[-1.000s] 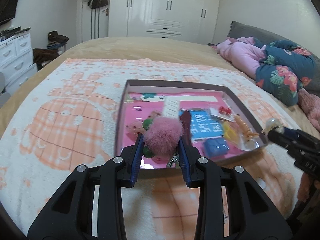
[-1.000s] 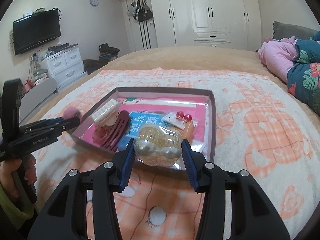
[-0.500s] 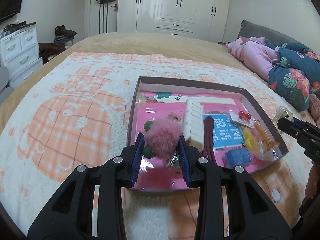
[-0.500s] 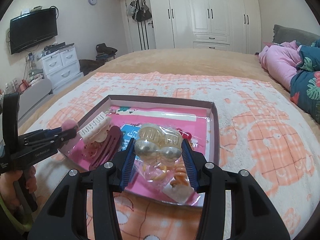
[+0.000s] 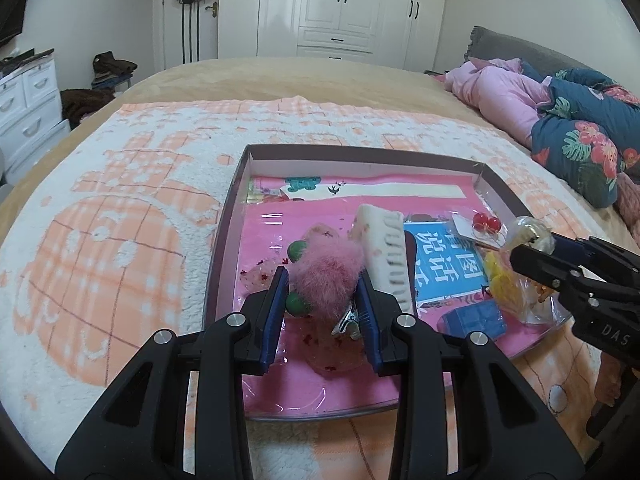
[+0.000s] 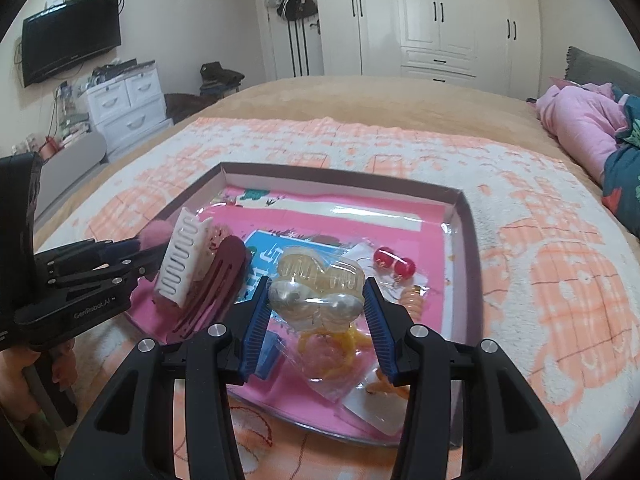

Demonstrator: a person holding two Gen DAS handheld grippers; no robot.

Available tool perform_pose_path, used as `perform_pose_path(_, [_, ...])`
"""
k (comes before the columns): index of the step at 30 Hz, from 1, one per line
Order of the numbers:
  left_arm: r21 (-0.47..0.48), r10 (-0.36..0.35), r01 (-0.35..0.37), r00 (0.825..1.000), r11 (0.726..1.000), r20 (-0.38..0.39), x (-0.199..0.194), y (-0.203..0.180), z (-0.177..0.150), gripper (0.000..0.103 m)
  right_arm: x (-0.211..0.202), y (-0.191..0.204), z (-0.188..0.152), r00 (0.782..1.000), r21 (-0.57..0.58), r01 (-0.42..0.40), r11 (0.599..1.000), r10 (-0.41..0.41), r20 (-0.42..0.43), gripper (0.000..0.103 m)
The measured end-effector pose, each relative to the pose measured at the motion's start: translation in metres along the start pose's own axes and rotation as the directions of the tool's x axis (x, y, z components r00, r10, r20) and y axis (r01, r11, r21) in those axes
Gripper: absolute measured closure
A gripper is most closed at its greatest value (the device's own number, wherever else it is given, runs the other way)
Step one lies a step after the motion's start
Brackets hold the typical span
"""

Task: Organize jewelry
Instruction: 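Place the pompom into the tray with the left tool while the right drops the pearl bag there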

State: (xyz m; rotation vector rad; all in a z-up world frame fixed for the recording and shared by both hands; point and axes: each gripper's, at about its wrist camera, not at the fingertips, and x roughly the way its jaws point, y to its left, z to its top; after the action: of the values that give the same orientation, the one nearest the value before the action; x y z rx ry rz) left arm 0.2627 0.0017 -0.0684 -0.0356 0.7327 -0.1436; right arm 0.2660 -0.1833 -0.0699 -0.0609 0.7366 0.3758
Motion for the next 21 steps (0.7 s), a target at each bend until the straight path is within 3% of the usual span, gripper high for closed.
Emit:
perform_pose_path(13, [-0.006,-0.009,0.009,1.000,1.000,-0.015,0.004,0.002,-0.003,0.077,0.019,0.024,-0.006,0.997,-0.083,-0.063,0.995,0.059,-0.051,0.059])
perform_pose_path(21, [-0.019,-0.013,0.012,1.000,1.000,-0.021,0.005,0.004,-0.004,0.077,0.017,0.021,-0.011,0.996,-0.060,-0.069,0.996,0.065,-0.063,0.058])
